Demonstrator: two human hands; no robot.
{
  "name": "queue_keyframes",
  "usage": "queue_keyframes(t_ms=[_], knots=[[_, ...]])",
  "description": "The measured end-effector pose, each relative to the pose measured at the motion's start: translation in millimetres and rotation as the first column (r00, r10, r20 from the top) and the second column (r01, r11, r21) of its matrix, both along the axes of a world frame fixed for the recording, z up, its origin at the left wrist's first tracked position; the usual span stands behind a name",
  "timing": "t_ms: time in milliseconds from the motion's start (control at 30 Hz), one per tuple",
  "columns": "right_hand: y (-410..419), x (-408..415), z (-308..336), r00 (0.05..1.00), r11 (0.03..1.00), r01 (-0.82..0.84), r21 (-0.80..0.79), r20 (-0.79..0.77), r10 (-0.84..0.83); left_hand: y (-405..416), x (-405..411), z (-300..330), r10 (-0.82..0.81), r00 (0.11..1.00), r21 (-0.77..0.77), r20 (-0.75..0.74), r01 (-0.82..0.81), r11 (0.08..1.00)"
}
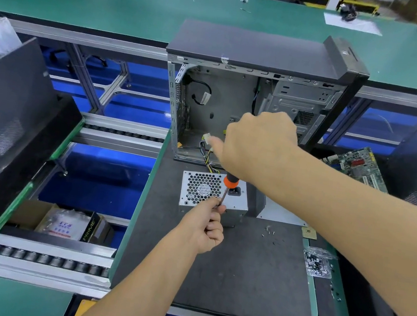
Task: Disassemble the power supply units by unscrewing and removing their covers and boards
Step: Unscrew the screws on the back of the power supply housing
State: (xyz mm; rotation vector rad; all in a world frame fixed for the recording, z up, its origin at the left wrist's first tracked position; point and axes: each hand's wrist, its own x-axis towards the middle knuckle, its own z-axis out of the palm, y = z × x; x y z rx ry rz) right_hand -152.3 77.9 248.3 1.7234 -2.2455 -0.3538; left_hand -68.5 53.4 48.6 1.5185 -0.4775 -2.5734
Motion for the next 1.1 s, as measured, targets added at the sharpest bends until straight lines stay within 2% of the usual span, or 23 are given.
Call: queue_keyframes(t_ms=[200,267,333,367,500,633,700,800,900,1000,1100], knots=[[3,-4,-8,0.976,0.975,-0.219,-0.03,0.0,0.219,4,4,-6,-0.026,1.0,-0.088,-0.012,0.025,0.996],[3,-2,-9,0.949,0.958,-0.286,0.004,0.136,0.283,4,6,-7,-0.026,1.0,-0.107,-0.012,0.025,0.994],[3,-3,-7,0.921,0.954,-0.293,0.06,0.286,0.265,3,6,-7,-0.036,0.999,-0.112,-0.008,0.035,0.993],[3,-5,-5,0.922,0.957,-0.28,0.083,0.302,0.243,3,6,-6,-0.042,0.999,-0.113,-0.004,0.042,0.993],[7,-10,4,0.992,0.988,-0.115,0.103,0.071,0.108,1,9,-7,-0.066,0.998,-0.148,0.006,0.066,0.987],[9,-18,6,0.993,0.987,-0.096,0.127,0.074,0.087,4,12,-14,-0.087,0.996,-0.233,0.008,0.087,0.969],[10,-24,7,0.98,0.978,-0.15,0.143,0.151,0.128,6,17,-18,-0.075,0.997,-0.284,-0.002,0.071,0.956],[11,-27,6,0.92,0.951,-0.243,0.191,0.357,0.164,5,24,-23,-0.075,0.997,-0.352,0.002,0.071,0.933],[10,-24,7,0.893,0.939,-0.259,0.227,0.426,0.143,4,26,-23,-0.101,0.994,-0.394,0.031,0.105,0.913],[11,-22,8,0.932,0.94,-0.203,0.272,0.35,0.1,3,25,-19,-0.113,0.988,-0.426,0.105,0.147,0.893],[11,-17,10,0.992,0.974,-0.065,0.217,0.119,0.04,2,24,-17,-0.101,0.974,-0.451,0.202,0.184,0.873]])
